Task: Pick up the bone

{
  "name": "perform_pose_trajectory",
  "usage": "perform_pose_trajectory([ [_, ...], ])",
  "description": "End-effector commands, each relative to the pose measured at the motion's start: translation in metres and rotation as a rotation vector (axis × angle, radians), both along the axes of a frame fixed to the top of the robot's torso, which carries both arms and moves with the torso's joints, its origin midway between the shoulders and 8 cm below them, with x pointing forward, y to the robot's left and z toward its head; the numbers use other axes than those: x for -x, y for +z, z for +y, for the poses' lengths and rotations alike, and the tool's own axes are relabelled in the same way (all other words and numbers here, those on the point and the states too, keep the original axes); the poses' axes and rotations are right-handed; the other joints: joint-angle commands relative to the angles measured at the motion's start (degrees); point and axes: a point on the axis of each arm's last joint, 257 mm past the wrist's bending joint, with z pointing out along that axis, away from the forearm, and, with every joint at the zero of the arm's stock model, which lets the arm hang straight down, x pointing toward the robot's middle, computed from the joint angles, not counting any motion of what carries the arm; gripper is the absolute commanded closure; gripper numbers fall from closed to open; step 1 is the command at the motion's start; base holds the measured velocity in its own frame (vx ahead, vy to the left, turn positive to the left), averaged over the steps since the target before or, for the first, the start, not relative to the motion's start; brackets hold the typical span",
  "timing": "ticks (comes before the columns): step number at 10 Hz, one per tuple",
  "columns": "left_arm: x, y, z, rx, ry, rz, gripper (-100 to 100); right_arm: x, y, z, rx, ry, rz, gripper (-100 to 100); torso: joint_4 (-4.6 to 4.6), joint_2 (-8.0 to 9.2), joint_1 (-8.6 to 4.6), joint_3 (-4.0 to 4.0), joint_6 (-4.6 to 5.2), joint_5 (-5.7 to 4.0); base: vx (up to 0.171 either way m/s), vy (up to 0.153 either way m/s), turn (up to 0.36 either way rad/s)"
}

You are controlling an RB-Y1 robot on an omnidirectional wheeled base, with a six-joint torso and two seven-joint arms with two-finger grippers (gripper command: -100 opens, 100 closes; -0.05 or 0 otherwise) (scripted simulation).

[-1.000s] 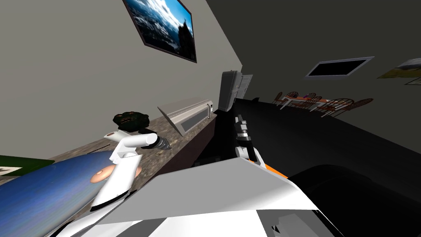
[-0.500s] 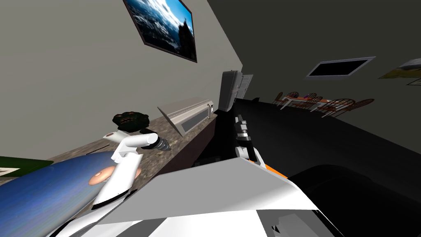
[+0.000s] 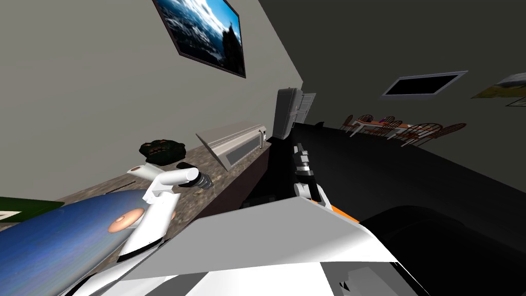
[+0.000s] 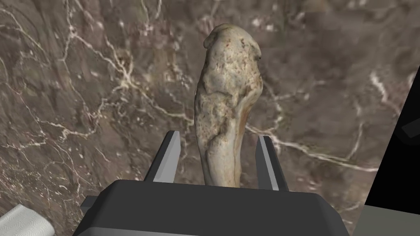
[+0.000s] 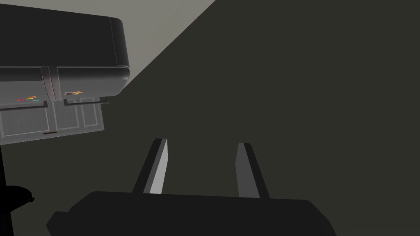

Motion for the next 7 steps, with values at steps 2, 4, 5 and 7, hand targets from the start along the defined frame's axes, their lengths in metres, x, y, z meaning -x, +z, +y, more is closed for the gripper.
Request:
perform_pose_trajectory([
  [2,0.000,0.000,0.000,0.000,0.001,0.000,100,0.000,0.000,0.000,0.000,0.000,0.000,0,-0.01,-0.02,0.02,-0.02,0.02,0.01,0.000,0.000,0.000],
  [4,0.000,0.000,0.000,0.000,0.001,0.000,100,0.000,0.000,0.000,0.000,0.000,0.000,0,-0.01,-0.03,0.03,-0.02,0.02,0.01,0.000,0.000,0.000],
  [5,0.000,0.000,0.000,0.000,0.000,0.000,0,0.000,0.000,0.000,0.000,0.000,0.000,0,-0.01,-0.03,0.03,-0.02,0.01,0.01,0.000,0.000,0.000],
  [7,0.002,0.014,-0.003,0.001,-0.001,0.000,100,0.000,0.000,0.000,0.000,0.000,0.000,0,0.02,-0.01,0.02,0.00,0.02,-0.02,-0.002,0.007,0.008],
])
